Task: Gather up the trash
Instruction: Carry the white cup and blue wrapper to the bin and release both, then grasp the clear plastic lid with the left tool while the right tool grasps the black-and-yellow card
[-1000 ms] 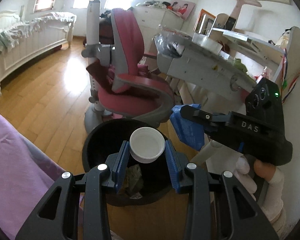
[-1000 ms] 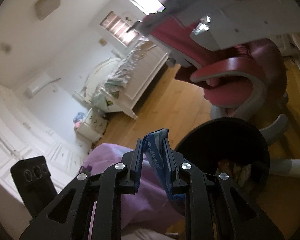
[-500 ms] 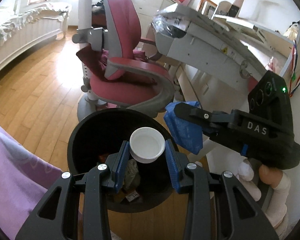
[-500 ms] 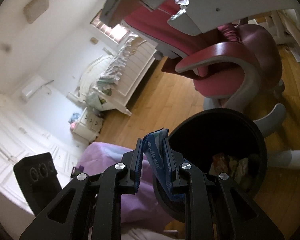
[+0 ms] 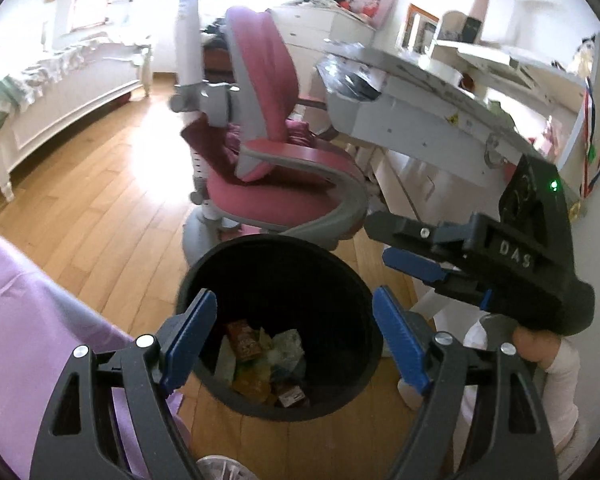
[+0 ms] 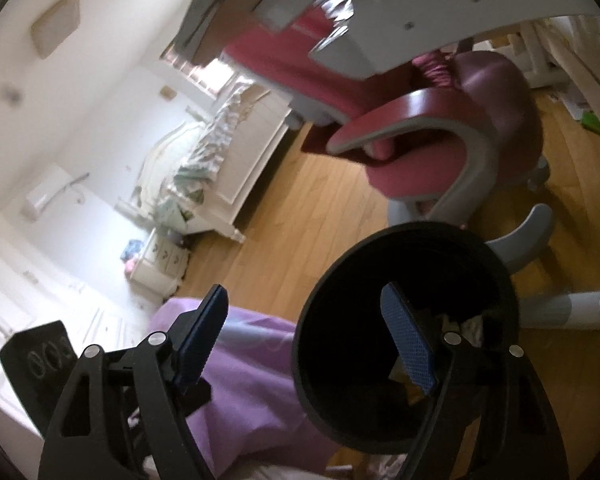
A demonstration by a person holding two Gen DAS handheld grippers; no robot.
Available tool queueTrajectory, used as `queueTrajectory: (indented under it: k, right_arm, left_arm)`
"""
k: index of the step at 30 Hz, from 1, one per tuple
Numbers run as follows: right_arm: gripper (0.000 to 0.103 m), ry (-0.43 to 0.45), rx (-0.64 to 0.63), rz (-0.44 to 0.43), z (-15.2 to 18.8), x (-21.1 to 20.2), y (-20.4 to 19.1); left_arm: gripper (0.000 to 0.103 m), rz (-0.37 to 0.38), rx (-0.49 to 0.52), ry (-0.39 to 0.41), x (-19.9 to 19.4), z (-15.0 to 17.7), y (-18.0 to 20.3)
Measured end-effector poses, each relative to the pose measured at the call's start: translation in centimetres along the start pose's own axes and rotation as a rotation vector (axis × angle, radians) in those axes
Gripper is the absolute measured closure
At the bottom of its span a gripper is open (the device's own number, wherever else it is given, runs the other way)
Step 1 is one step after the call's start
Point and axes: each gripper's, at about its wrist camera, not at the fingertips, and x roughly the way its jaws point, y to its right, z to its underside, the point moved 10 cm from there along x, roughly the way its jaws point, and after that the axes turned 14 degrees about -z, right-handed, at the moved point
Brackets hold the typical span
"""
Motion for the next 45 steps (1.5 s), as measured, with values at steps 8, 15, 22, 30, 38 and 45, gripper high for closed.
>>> queueTrajectory:
  k: [8, 15, 22, 30, 38, 45]
  right_arm:
    - [0.025, -0.128, -0.094, -0.046, 3.6, 4.5, -5.5]
    - [0.025, -0.279, -0.202, -0.124, 8.6, 9.6, -12.7]
    - [0.025, -0.467, -0.314, -0.261, 15.2, 16.8, -22.8]
    - [0.025, -0.652, -0.344, -0.360, 21.3, 27.4, -32.7]
    - [0.046, -0.756, -0.350, -0.248, 24.6, 37.7, -34.4]
    - [0.099, -0.752, -0.391, -0.193, 25.4, 39.9, -33.5]
  left_arm:
    - [0.023, -0.137, -0.180, 0.042, -4.9, 2.1, -10.6]
    - [0.023, -0.273, -0.394, 0.112, -11.4, 5.4, -23.8]
    - [0.023, -0.506, -0.561, 0.080, -16.1, 12.2, -39.0]
    - [0.023, -0.564, -0.496, 0.008, -14.4, 13.6, -45.1]
    - [0.024, -0.540, -0.388, -0.110, -11.0, 14.1, -46.8]
    - [0.056, -0.542, -0.387, -0.108, -11.7, 14.3, -47.6]
